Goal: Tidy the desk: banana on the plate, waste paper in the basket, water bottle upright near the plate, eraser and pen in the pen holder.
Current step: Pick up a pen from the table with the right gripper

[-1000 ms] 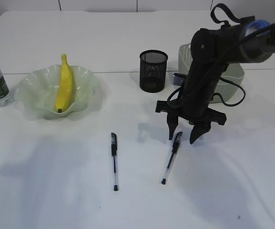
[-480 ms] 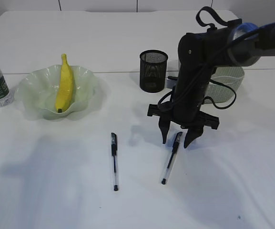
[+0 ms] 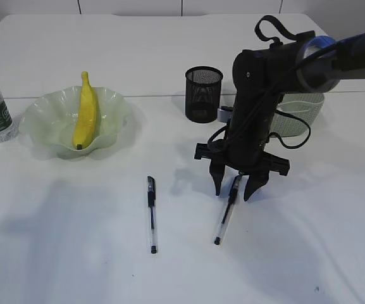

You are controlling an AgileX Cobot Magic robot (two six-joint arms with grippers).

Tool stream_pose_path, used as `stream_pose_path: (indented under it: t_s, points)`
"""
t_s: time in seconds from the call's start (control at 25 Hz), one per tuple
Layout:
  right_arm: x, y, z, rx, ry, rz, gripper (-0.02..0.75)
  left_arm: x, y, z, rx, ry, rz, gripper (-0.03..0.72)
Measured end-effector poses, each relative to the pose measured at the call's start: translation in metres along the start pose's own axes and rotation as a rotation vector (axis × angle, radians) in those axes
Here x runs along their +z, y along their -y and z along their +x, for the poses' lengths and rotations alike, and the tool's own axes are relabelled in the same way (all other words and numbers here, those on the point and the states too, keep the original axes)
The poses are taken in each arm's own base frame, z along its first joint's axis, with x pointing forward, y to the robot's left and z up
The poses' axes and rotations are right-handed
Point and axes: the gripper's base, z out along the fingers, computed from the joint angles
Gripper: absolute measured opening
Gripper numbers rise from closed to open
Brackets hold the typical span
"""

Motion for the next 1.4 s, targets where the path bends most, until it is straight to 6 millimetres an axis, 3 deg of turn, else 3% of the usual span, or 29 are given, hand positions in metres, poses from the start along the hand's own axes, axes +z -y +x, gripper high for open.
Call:
stream_pose_path:
  t_s: [1.4]
  points:
    - [0.0069, 0.0045, -0.0037, -0.027, 0.021, 0.053, 0.412, 0.0, 0.0, 0.0, 0.0, 0.0, 0.0, -0.024]
